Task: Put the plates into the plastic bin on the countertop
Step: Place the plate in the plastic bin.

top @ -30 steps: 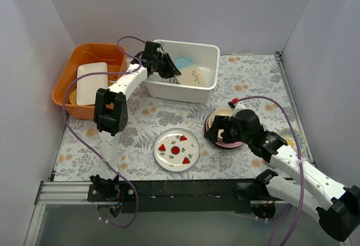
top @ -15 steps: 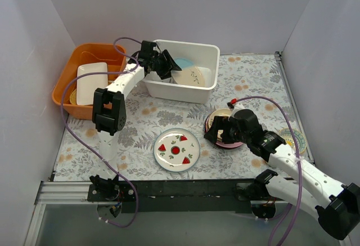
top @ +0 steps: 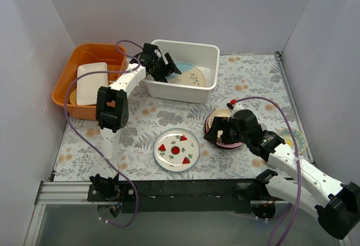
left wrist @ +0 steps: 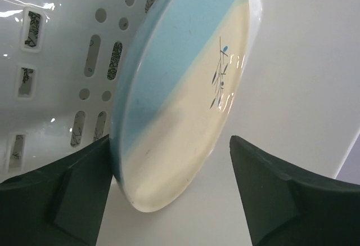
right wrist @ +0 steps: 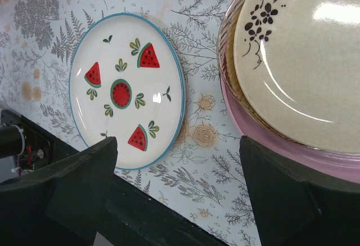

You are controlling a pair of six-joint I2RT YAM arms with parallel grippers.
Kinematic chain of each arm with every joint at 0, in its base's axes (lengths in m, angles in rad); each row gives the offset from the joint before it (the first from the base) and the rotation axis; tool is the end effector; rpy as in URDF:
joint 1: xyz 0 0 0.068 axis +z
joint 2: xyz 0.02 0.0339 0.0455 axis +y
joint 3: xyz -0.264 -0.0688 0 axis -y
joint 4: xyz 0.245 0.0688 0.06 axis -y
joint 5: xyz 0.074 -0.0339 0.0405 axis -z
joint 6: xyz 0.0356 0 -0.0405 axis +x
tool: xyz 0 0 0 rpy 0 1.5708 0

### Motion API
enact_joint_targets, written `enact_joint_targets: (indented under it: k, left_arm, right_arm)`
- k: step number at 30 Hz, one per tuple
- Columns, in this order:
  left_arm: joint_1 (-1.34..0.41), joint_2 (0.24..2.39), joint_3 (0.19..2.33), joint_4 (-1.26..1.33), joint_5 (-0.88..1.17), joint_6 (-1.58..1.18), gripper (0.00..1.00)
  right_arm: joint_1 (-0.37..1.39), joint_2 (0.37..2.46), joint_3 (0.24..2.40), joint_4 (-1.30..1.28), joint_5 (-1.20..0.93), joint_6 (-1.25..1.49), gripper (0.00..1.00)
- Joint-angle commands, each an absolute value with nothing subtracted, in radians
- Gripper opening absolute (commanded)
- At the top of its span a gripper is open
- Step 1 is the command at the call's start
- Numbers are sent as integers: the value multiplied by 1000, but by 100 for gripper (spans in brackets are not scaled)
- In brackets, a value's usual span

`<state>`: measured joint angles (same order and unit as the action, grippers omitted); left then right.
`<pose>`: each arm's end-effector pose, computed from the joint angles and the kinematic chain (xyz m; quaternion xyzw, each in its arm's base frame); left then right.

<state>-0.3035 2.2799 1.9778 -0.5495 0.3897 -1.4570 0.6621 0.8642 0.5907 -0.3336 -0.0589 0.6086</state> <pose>0.4866 -0.1666 0.2178 -0.4437 0.8069 -0.3816 0.0802 0.1491 0.1189 0.2434 -0.0373 0.8851 0.2959 0.3573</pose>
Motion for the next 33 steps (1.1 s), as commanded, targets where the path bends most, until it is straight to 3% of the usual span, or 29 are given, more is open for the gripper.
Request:
enact_joint_targets:
  k: [1, 8, 33]
  left_arm:
    - [-299, 2237, 2040, -603, 345, -1411, 83]
    - [-302, 2207, 2045, -606, 319, -1321, 98]
    - [-385, 1996, 2006, -543, 178, -1120, 98]
  right_arm:
    - [658, 854, 586, -287, -60, 603, 96]
    - [658, 853, 587, -288, -64, 603, 96]
    - [657, 851, 595, -281, -78, 612, 96]
